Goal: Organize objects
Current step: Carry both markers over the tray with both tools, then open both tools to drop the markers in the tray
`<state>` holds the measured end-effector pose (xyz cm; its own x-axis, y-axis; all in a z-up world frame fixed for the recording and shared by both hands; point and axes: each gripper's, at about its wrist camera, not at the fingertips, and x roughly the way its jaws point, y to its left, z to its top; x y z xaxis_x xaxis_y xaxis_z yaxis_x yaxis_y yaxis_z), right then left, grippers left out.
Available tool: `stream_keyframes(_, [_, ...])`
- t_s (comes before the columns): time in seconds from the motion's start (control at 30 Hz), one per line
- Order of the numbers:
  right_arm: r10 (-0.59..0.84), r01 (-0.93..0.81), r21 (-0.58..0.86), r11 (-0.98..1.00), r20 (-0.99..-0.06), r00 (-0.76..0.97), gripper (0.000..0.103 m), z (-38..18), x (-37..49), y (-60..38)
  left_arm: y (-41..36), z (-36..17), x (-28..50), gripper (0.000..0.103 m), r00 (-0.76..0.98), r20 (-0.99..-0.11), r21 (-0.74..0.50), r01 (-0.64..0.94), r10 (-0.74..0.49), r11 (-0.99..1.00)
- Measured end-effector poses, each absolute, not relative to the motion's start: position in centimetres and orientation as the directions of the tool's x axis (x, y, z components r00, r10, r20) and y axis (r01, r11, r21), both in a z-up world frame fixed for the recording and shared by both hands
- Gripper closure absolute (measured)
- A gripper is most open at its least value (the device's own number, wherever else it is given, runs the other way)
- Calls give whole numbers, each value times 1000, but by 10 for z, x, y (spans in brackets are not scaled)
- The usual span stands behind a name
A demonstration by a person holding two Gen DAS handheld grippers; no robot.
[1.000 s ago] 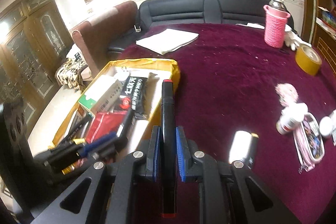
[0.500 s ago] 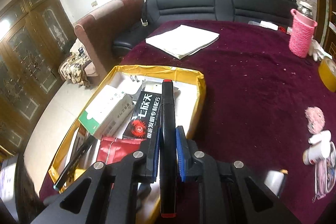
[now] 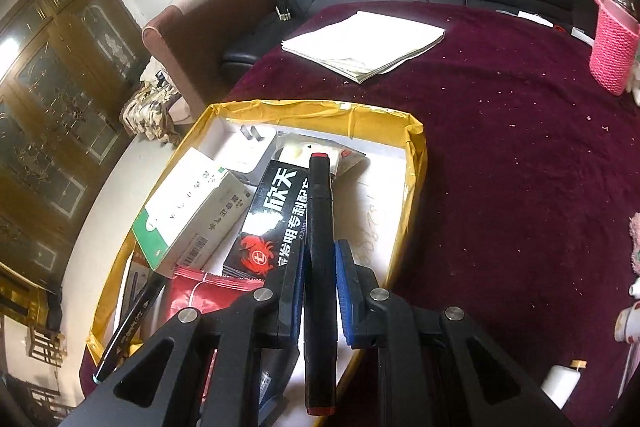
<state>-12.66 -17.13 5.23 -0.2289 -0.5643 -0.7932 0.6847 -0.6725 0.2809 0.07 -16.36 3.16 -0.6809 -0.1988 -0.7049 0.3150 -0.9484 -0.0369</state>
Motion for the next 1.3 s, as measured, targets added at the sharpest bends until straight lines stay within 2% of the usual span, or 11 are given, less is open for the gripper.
stream_keyframes(0.43, [-537, 747, 216, -629, -815, -217, 87, 49, -133, -198, -147, 30, 9, 91, -673, -680, 60, 344, -291, -937])
stream_keyframes(0.77, [-507, 789, 154, -595, -833, -221, 86, 49, -126, -215, -147, 31, -1, 91, -669, -680, 66, 349, -299, -935])
stream_keyframes(1.17, [-519, 767, 204, -608, -833, -190, 84, 55, -127, -207, -141, 28, 1, 91, -671, -681, 59, 350, -294, -935])
stream_keyframes(1.3, [-533, 761, 210, -614, -822, -202, 78, 64, -124, -198, -143, 28, 3, 83, -678, -680, 43, 343, -279, -938])
